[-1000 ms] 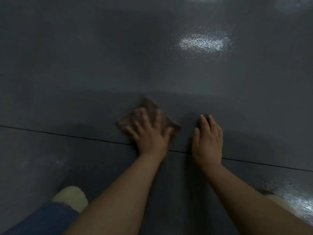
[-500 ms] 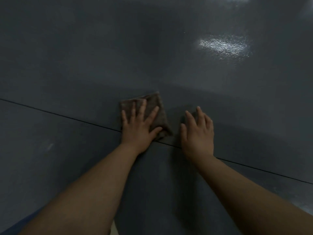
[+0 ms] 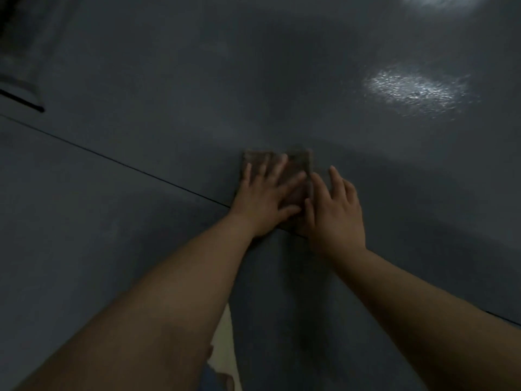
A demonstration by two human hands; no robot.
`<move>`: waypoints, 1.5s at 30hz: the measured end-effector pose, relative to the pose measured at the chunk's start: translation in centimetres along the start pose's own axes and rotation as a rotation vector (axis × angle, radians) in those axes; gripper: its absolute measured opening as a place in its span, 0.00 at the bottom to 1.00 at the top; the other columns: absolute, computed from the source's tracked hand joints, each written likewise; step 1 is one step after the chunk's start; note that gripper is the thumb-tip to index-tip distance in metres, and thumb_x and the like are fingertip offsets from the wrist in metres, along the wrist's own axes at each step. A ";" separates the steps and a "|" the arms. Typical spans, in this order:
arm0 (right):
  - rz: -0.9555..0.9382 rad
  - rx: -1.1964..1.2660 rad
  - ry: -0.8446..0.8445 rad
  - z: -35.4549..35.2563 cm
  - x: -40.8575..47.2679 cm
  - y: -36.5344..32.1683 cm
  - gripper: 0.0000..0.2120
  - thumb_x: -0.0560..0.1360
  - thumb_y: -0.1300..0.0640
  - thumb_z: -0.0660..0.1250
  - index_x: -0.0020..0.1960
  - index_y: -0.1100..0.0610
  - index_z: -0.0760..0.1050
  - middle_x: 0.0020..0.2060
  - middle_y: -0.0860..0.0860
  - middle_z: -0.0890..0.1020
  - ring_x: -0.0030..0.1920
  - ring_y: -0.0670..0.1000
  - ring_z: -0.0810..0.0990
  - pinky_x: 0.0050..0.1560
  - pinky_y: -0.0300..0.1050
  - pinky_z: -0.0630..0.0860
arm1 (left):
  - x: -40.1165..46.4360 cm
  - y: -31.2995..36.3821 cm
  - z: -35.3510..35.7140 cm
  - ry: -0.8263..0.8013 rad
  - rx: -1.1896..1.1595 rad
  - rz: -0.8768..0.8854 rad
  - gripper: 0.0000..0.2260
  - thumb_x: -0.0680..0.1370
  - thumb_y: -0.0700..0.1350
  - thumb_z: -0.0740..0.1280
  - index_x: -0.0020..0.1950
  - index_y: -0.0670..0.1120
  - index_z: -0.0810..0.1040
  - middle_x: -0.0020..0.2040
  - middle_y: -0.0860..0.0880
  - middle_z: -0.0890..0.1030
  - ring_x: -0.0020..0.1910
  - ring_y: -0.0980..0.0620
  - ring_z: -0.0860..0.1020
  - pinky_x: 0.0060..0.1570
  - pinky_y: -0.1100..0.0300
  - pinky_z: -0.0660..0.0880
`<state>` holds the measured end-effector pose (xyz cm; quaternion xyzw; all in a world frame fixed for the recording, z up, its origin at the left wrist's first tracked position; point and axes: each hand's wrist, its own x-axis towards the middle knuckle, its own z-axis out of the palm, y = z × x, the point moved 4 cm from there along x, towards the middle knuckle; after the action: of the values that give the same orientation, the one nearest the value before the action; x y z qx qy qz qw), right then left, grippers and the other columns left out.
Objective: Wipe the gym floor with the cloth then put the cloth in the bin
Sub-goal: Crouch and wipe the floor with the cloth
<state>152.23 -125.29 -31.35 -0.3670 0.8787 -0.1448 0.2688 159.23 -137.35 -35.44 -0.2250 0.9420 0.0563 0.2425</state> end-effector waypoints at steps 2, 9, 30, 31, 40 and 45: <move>-0.039 -0.068 -0.070 0.6 0.3 -0.8 0.26 0.82 0.49 0.52 0.77 0.52 0.52 0.77 0.56 0.47 0.75 0.58 0.49 0.74 0.50 0.49 | 0.1 -4.3 -0.1 0.059 -0.153 -0.290 0.30 0.79 0.64 0.51 0.77 0.60 0.42 0.78 0.47 0.38 0.76 0.40 0.44 0.71 0.40 0.39; -0.049 -0.129 -0.168 2.6 -0.4 -2.4 0.26 0.81 0.48 0.50 0.77 0.50 0.50 0.77 0.54 0.47 0.76 0.58 0.46 0.75 0.52 0.47 | -7.6 -1.9 4.4 0.166 -0.390 -0.739 0.30 0.77 0.64 0.49 0.78 0.55 0.51 0.77 0.38 0.47 0.74 0.31 0.52 0.69 0.33 0.46; 0.062 -0.185 -0.093 4.5 -0.4 -3.4 0.27 0.82 0.46 0.49 0.78 0.50 0.48 0.77 0.53 0.44 0.76 0.58 0.41 0.74 0.53 0.40 | -9.8 -10.1 5.7 0.127 -0.722 -1.272 0.30 0.80 0.63 0.49 0.77 0.57 0.41 0.77 0.44 0.37 0.75 0.36 0.38 0.68 0.34 0.39; 0.065 -0.183 -0.087 4.6 -0.4 -3.5 0.27 0.82 0.46 0.49 0.78 0.51 0.48 0.77 0.53 0.44 0.76 0.58 0.41 0.74 0.53 0.39 | -8.9 -9.1 5.3 0.127 -0.642 -1.156 0.30 0.79 0.63 0.50 0.77 0.57 0.42 0.77 0.44 0.37 0.75 0.36 0.39 0.68 0.34 0.39; 0.056 -0.216 -0.122 4.6 -0.2 -3.2 0.27 0.82 0.45 0.48 0.78 0.50 0.45 0.77 0.52 0.42 0.76 0.57 0.40 0.74 0.52 0.39 | -3.9 -16.5 2.7 0.057 -0.428 -0.734 0.31 0.77 0.67 0.49 0.76 0.61 0.40 0.77 0.49 0.35 0.76 0.42 0.39 0.69 0.34 0.39; 0.034 -0.223 -0.123 4.1 0.0 -3.1 0.26 0.81 0.45 0.47 0.78 0.49 0.48 0.77 0.52 0.45 0.76 0.57 0.43 0.75 0.52 0.44 | -11.5 -18.4 6.6 0.097 -0.738 -1.398 0.32 0.78 0.66 0.49 0.77 0.58 0.42 0.78 0.45 0.39 0.75 0.37 0.39 0.70 0.35 0.39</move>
<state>156.38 -127.65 -33.28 -0.3878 0.8772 -0.0190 0.2824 179.36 -147.84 -35.64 -0.8327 0.5123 0.1899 0.0902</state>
